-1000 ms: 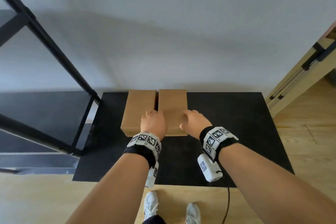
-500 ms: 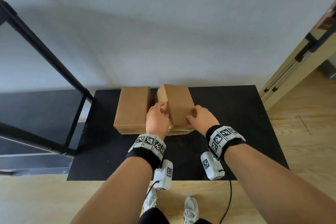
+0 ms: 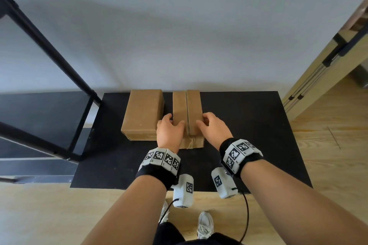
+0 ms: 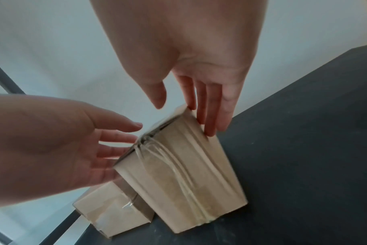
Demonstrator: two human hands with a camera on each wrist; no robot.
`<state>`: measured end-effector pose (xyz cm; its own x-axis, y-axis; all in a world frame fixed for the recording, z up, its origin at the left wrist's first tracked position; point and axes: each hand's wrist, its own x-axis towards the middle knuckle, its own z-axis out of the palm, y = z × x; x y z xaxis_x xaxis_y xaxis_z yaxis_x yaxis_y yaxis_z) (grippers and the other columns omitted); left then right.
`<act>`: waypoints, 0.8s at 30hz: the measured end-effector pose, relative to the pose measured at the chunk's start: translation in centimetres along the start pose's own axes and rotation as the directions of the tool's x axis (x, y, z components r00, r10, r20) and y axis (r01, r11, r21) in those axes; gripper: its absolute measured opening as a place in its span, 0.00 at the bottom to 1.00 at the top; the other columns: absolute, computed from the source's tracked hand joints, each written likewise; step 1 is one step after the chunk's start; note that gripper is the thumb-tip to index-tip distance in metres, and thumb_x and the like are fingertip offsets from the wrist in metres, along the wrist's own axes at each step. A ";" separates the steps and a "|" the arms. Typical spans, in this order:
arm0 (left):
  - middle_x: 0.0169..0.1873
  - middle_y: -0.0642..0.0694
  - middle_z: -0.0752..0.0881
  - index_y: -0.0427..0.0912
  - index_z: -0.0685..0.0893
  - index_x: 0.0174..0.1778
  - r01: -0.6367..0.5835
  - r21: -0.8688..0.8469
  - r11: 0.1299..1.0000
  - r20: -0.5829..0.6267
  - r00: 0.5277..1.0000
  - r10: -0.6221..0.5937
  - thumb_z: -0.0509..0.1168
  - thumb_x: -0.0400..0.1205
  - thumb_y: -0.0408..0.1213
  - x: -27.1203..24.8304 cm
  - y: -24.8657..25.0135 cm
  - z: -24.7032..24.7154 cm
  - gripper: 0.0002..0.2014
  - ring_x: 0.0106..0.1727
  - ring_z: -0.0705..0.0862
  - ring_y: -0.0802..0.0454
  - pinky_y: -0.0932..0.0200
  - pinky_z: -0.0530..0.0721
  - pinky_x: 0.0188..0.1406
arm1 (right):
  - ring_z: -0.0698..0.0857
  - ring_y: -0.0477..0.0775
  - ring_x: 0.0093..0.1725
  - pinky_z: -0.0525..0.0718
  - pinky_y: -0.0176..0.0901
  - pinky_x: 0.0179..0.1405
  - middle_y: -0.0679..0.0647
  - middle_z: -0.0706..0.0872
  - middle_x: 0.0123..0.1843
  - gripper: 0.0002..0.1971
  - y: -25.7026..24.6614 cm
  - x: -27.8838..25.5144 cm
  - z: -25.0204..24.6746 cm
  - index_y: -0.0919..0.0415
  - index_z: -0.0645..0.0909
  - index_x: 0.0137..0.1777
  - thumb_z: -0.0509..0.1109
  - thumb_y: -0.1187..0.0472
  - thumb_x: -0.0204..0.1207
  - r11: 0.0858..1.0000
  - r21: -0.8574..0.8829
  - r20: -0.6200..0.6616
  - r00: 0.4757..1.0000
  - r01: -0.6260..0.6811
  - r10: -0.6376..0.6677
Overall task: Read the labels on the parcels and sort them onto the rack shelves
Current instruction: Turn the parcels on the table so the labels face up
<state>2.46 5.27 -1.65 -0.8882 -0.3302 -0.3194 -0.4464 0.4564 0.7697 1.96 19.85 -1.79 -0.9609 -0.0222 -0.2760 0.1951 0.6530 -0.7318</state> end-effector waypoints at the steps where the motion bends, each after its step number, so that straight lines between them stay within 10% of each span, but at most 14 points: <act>1: 0.71 0.42 0.76 0.43 0.71 0.81 -0.024 0.032 0.999 -0.031 0.999 0.025 0.66 0.83 0.43 -0.3 0.0 -0.2 0.29 0.67 0.81 0.45 0.54 0.80 0.62 | 0.86 0.58 0.62 0.83 0.51 0.61 0.57 0.86 0.64 0.21 0.1 -0.1 0.3 0.61 0.75 0.73 0.63 0.51 0.85 1.000 -0.001 0.015 1.000 -0.002 0.002; 8: 0.70 0.42 0.77 0.46 0.76 0.77 -0.122 0.058 0.991 -0.077 0.989 0.126 0.53 0.90 0.34 -1.2 -0.4 -0.5 0.20 0.67 0.80 0.45 0.61 0.76 0.57 | 0.87 0.58 0.59 0.83 0.47 0.55 0.58 0.85 0.64 0.24 1.2 0.1 0.8 0.58 0.67 0.79 0.62 0.53 0.85 0.997 -0.014 0.059 0.995 -0.078 0.079; 24: 0.73 0.42 0.80 0.44 0.67 0.83 -0.025 0.083 0.996 0.145 0.989 0.012 0.66 0.85 0.40 -1.6 -1.6 2.6 0.29 0.70 0.82 0.45 0.50 0.83 0.65 | 0.83 0.49 0.47 0.79 0.43 0.44 0.55 0.87 0.59 0.21 5.2 -0.7 -1.4 0.61 0.79 0.66 0.54 0.46 0.87 0.990 0.010 -0.078 0.987 -0.139 0.140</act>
<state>4.28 7.22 -3.80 -0.9000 -0.2009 -0.3869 -0.4319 0.5314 0.7288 3.36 24.29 -4.57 -0.9366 0.1281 -0.3262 0.3289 0.6424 -0.6922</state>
